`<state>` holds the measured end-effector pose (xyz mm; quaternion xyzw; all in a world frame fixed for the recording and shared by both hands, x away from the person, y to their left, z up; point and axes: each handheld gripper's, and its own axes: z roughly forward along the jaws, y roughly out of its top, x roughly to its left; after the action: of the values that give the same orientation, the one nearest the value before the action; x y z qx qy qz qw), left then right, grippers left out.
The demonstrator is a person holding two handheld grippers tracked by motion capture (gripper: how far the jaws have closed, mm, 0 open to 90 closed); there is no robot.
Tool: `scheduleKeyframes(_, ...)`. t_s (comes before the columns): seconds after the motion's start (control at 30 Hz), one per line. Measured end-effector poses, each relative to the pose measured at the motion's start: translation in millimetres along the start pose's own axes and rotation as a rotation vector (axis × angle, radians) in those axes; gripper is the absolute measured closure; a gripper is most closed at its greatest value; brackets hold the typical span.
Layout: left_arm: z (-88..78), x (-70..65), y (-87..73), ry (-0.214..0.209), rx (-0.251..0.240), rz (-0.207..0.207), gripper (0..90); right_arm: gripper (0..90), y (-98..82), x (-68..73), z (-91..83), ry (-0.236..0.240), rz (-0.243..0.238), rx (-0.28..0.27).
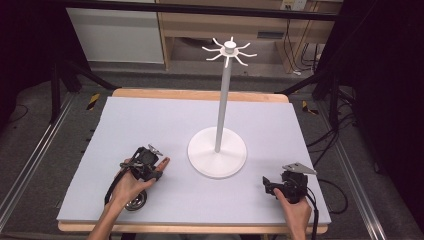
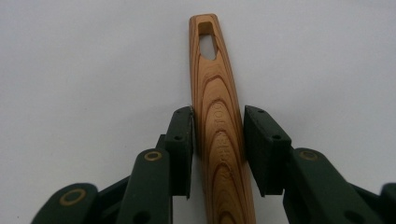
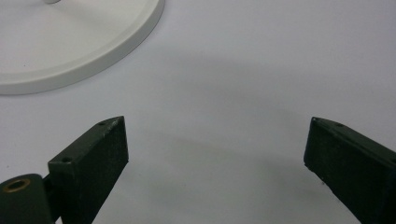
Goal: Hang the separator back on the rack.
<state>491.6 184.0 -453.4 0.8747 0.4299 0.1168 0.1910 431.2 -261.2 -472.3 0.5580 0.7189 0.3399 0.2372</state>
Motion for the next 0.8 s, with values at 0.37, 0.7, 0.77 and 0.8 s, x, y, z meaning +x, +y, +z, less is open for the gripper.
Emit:
scheduleKeyframes(0.37,0.3,3.3,3.7,-0.016,0.025,-0.033,65.2,6.7,-0.9,-2.7,1.6,0.010,0.008,0.013)
scheduleKeyframes(0.7,-0.3,5.6,2.6,-0.021,0.018,-0.026,67.2,6.6,-0.8,-3.5,2.5,0.010,0.017,0.020)
scheduleKeyframes(0.77,-0.7,6.0,2.0,-0.025,0.014,-0.016,67.2,6.6,-1.0,-3.8,2.4,0.009,0.017,0.018)
scheduleKeyframes(0.8,-0.9,6.8,1.6,-0.031,0.010,-0.014,67.2,6.6,-1.1,-3.5,2.4,0.010,0.023,0.021)
